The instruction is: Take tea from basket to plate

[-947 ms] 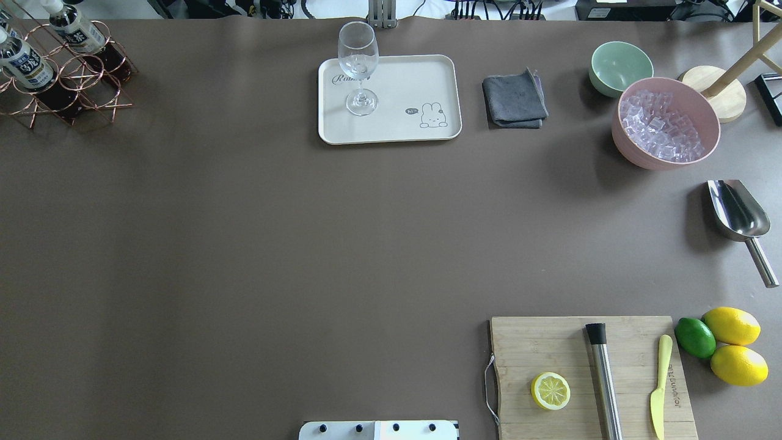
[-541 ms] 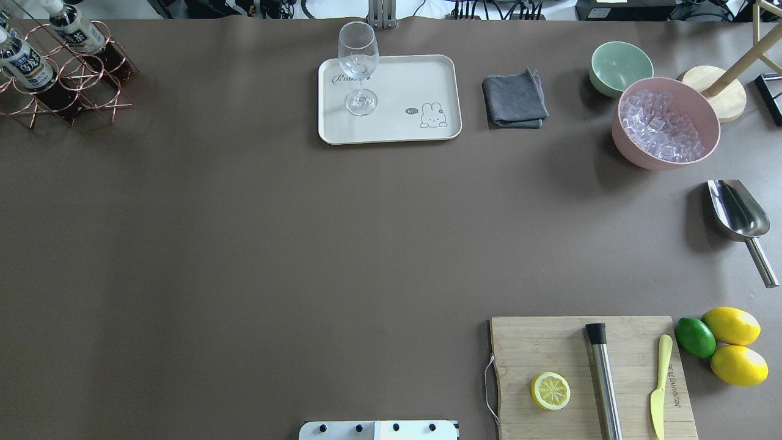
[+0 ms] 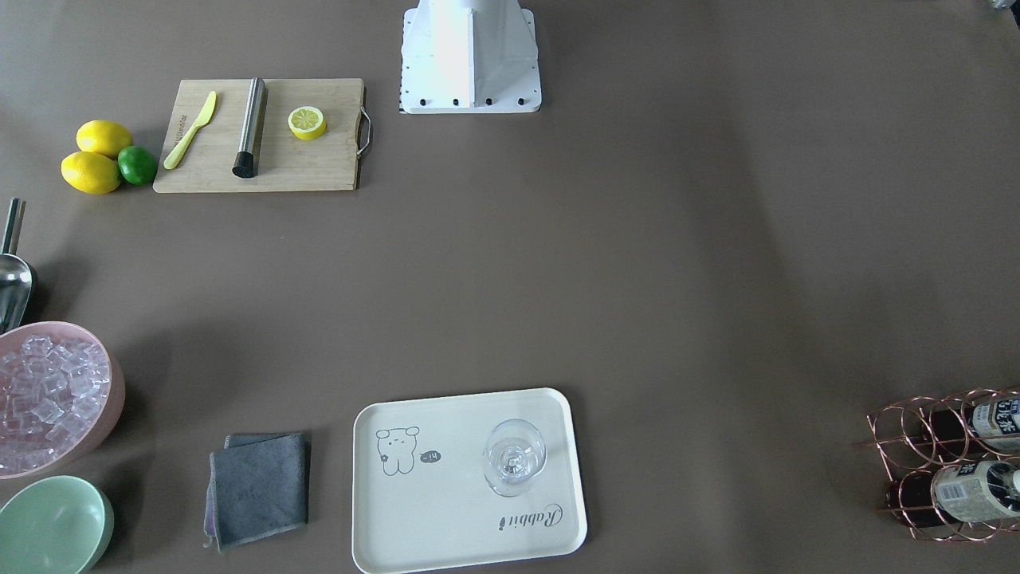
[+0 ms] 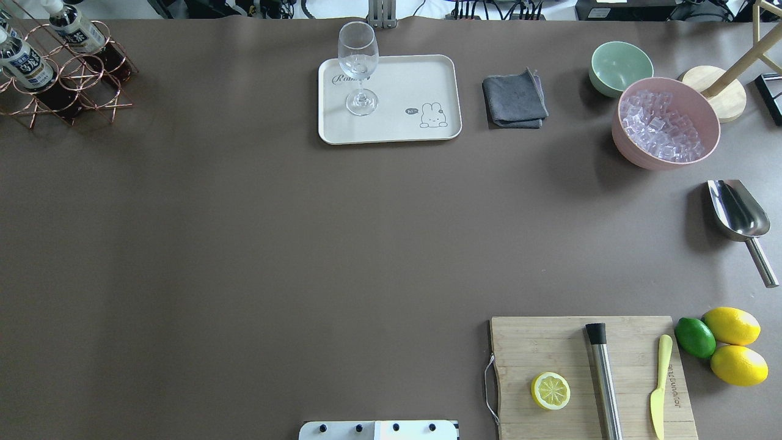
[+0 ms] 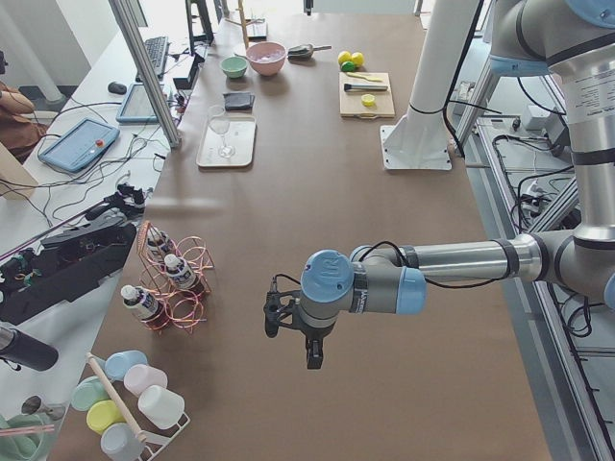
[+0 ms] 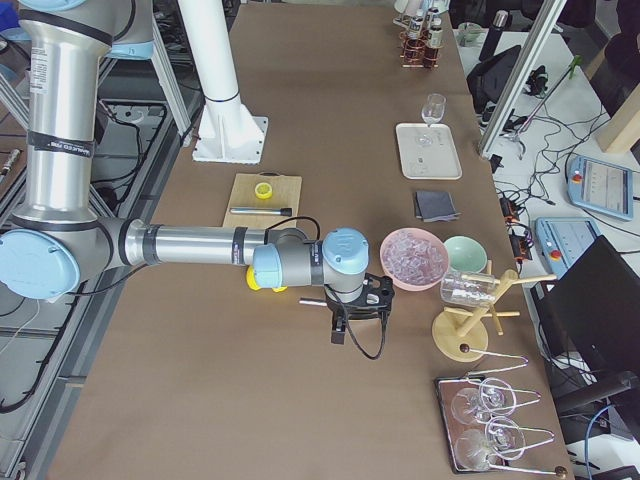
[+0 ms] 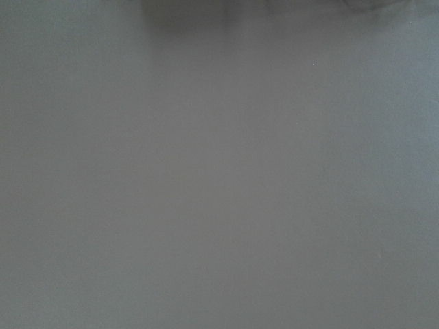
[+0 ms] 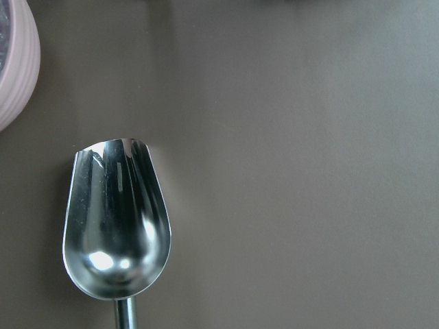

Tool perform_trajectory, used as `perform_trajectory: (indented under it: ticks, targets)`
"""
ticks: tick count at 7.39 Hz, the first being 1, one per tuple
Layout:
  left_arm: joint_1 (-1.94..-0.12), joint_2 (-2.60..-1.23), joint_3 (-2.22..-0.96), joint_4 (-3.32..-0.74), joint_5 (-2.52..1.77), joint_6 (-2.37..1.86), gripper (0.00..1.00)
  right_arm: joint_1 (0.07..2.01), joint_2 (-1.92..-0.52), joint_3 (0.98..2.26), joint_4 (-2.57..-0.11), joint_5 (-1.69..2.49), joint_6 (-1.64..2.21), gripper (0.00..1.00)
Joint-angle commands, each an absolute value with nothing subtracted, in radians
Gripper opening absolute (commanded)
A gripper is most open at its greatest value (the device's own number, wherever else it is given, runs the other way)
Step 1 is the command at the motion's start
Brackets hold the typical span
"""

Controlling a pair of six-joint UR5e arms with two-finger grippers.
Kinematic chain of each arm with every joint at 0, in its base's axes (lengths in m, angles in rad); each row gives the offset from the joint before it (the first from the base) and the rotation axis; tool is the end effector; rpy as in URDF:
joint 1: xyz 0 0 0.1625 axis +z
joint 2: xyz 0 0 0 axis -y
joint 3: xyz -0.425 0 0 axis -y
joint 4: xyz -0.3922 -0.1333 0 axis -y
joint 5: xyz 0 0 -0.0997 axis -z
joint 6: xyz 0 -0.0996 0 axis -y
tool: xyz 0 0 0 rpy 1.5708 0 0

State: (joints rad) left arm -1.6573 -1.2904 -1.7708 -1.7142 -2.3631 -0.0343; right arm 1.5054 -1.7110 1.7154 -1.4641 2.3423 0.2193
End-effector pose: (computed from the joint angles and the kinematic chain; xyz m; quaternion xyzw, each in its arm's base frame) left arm -0.0947 -0.3704 0.6659 0.0391 0.3848 -0.0435 0.9211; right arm 0.0350 -0.4430 0.6415 -0.0024 -0.3792 0.0503 0.9240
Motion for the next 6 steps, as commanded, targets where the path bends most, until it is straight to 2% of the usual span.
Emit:
perform_trajectory:
  ticks: [1,3,6]
  targets:
    - [-1.649,-1.290,-1.773,-1.715,-2.362,-0.034,0.97,1.474,-1.697,1.729,-1.463,2.342,0.219,1.00]
    - [-1.638,-1.292,-1.773,-1.715,-2.359,-0.035,0.97,1.396,-1.643,1.743,-1.451,2.320,0.216,1.00]
    - [-1.638,-1.293,-1.778,-1.713,-2.359,-0.035,0.97,1.384,-1.620,1.747,-1.454,2.309,0.218,1.00]
